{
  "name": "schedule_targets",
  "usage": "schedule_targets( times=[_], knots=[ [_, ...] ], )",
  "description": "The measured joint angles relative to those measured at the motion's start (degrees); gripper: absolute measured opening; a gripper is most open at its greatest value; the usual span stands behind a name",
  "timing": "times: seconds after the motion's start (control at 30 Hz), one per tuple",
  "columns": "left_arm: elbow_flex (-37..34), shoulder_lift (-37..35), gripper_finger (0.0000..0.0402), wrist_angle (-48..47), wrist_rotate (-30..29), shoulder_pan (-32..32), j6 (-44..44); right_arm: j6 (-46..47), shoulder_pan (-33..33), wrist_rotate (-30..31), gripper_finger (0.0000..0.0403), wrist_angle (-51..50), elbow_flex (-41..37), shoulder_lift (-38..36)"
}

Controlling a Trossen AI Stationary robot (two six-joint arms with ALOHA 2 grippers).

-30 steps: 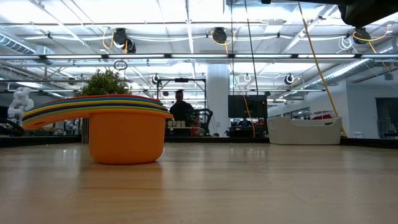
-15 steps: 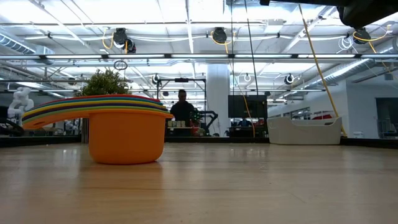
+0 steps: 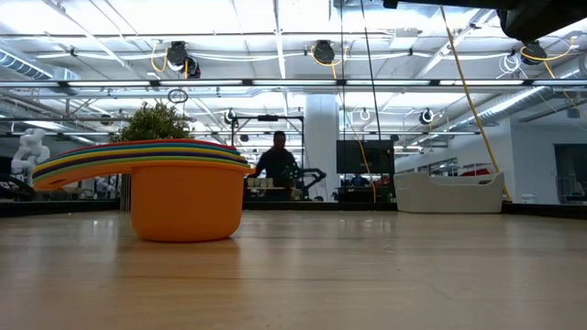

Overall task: Nest measuring cups in basket
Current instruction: Stack the light blue measuring cup on the red measuring cup

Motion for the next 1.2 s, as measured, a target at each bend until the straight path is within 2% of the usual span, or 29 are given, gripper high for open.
schedule_targets(
  times=[0.07,0.17,0.33,0.43,0.67,0.8,0.93,1.2],
  knots=[
    [0.0,0.0,0.0012,-0.1,-0.3,-0.1,0.6,-0.1,0.0,0.0,0.0000,-0.3,0.0,0.0],
    [0.0,0.0,0.0011,-1.4,-0.3,-0.5,0.6,-1.0,0.0,-0.5,0.0005,-2.6,0.0,0.0],
    [0.0,0.0,0.0007,-8.0,-0.5,-3.5,-1.3,0.9,0.0,-1.7,0.0042,-4.7,0.0,-0.5],
    [-0.3,0.1,0.0006,-13.3,-1.9,-7.5,-3.7,5.1,0.0,-1.6,0.0071,-7.3,0.0,-2.3],
    [-5.5,0.0,0.0005,-14.7,-10.4,-18.8,-4.2,20.6,0.0,-1.6,0.0114,-22.9,0.0,-8.8],
    [-9.6,0.0,0.0005,-12.4,-11.5,-24.2,-3.3,29.4,0.2,-1.6,0.0118,-28.0,0.0,-10.8],
    [-14.2,0.4,0.0005,-6.9,-13.0,-28.0,-0.7,34.2,0.2,-1.7,0.0118,-28.7,0.0,-10.9],
    [-21.9,5.7,0.0005,5.4,-23.2,-32.5,8.0,42.4,0.2,-1.7,0.0118,-28.7,0.0,-10.9]
  ],
)
